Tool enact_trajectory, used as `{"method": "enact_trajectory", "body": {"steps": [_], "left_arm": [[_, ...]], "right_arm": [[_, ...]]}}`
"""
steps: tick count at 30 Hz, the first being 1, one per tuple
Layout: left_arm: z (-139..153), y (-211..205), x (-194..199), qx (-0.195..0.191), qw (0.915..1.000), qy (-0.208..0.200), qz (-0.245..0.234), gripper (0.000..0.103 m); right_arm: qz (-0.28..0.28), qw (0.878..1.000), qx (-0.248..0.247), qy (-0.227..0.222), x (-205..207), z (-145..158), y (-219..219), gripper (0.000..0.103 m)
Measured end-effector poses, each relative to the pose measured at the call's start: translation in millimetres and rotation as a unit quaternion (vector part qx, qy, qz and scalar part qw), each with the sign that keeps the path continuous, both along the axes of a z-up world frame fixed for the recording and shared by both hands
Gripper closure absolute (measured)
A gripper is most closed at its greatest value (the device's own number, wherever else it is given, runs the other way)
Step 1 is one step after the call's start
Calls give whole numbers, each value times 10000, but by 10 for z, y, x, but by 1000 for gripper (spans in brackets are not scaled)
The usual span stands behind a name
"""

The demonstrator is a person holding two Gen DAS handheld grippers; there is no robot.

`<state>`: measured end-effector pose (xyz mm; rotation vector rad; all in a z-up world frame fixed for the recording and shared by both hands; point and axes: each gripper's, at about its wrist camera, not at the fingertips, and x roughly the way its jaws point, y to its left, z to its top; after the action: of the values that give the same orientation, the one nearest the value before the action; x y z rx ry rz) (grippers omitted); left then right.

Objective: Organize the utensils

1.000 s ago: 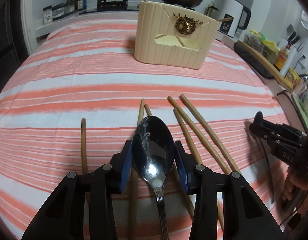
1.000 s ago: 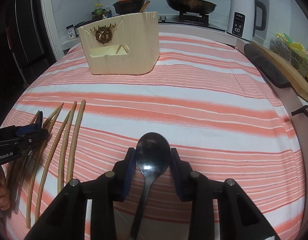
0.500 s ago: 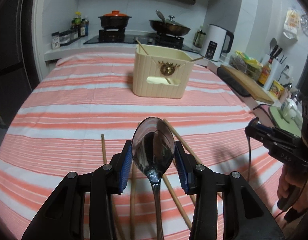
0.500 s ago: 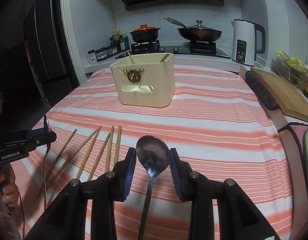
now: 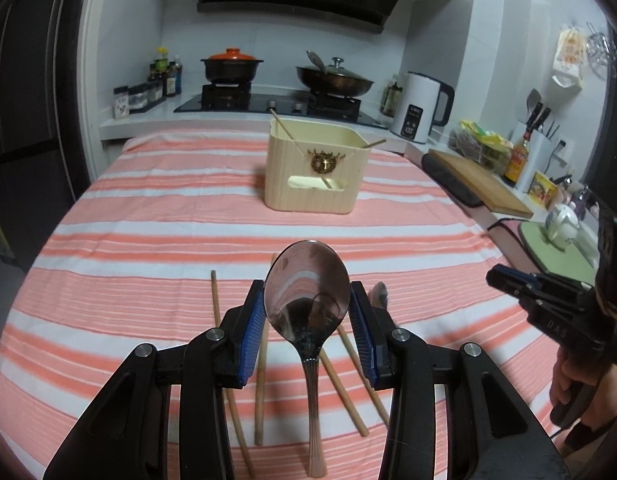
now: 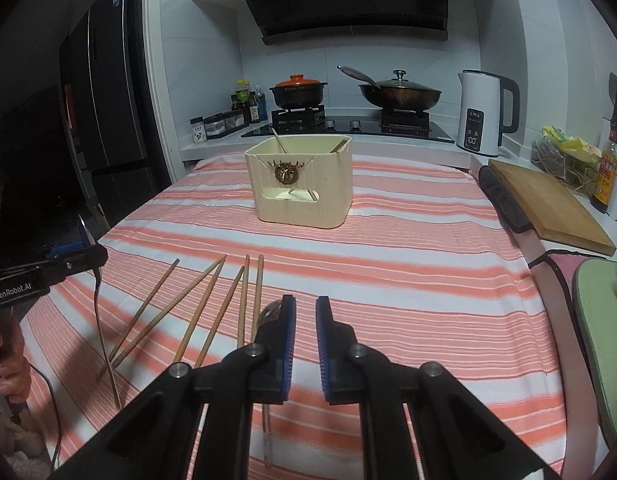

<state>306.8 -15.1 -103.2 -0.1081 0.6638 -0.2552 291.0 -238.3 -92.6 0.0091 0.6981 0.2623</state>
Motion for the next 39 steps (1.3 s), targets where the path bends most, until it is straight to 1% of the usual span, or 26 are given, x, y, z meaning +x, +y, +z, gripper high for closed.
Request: {"method": "enact_trajectory", "body": {"steps": [2, 3, 4, 8, 10, 11, 12, 13, 16, 17, 19, 21, 23, 27, 31, 34, 35, 36, 39], "left_arm": [[-2, 14, -5, -16, 10000, -7, 19, 62], [-1, 16, -8, -23, 10000, -9, 22, 62], [-1, 23, -10, -31, 10000, -7, 27, 62], [-10, 42, -2, -45, 10000, 14, 50, 62], [-18, 52, 9, -63, 10000, 34, 61, 62], [-21, 55, 17, -68, 9999, 44, 64, 62], [-24, 57, 19, -67, 9999, 48, 68, 62], [-26, 57, 22, -65, 9999, 51, 71, 62], [-33, 40, 24, -52, 9999, 56, 73, 62], [-34, 35, 25, -43, 10000, 54, 71, 62], [-35, 27, 26, -15, 10000, 49, 59, 62], [-37, 26, 26, -9, 10000, 48, 55, 62], [-46, 35, 43, -18, 10000, 65, 69, 62], [-68, 49, 85, -34, 9999, 119, 115, 62], [-84, 38, 110, -9, 9998, 147, 128, 62], [-97, 5, 133, 44, 9998, 156, 120, 62], [-102, 4, 142, 53, 9998, 162, 120, 62], [-103, 7, 148, 55, 9998, 169, 121, 62], [-92, 17, 141, 40, 9998, 161, 107, 62]], "right_arm": [[105, 9997, -83, 228, 59, -102, 38, 77], [189, 9993, -65, 326, 87, -165, 63, 59], [285, 9988, -26, 407, 88, -227, 96, 49], [703, 9946, -139, 748, 141, -464, 335, 50], [983, 9915, -186, 832, 170, -535, 492, 53], [1045, 9905, -260, 856, 199, -572, 556, 56], [1024, 9902, -315, 897, 241, -611, 590, 64], [943, 9903, -320, 968, 307, -660, 600, 68], [640, 9916, -437, 1040, 492, -777, 581, 68], [629, 9911, -457, 1083, 529, -809, 583, 68], [769, 9885, -394, 1244, 560, -872, 606, 67], [917, 9861, -556, 1269, 519, -931, 680, 67], [981, 9865, -701, 1106, 482, -941, 745, 64], [868, 9883, -580, 1110, 620, -943, 776, 64], [894, 9878, -620, 1113, 759, -943, 882, 58], [761, 9893, -516, 1133, 861, -953, 884, 59], [669, 9900, -483, 1143, 889, -950, 872, 61], [602, 9904, -477, 1147, 913, -947, 857, 67], [522, 9930, -391, 986, 853, -888, 804, 67]]}}
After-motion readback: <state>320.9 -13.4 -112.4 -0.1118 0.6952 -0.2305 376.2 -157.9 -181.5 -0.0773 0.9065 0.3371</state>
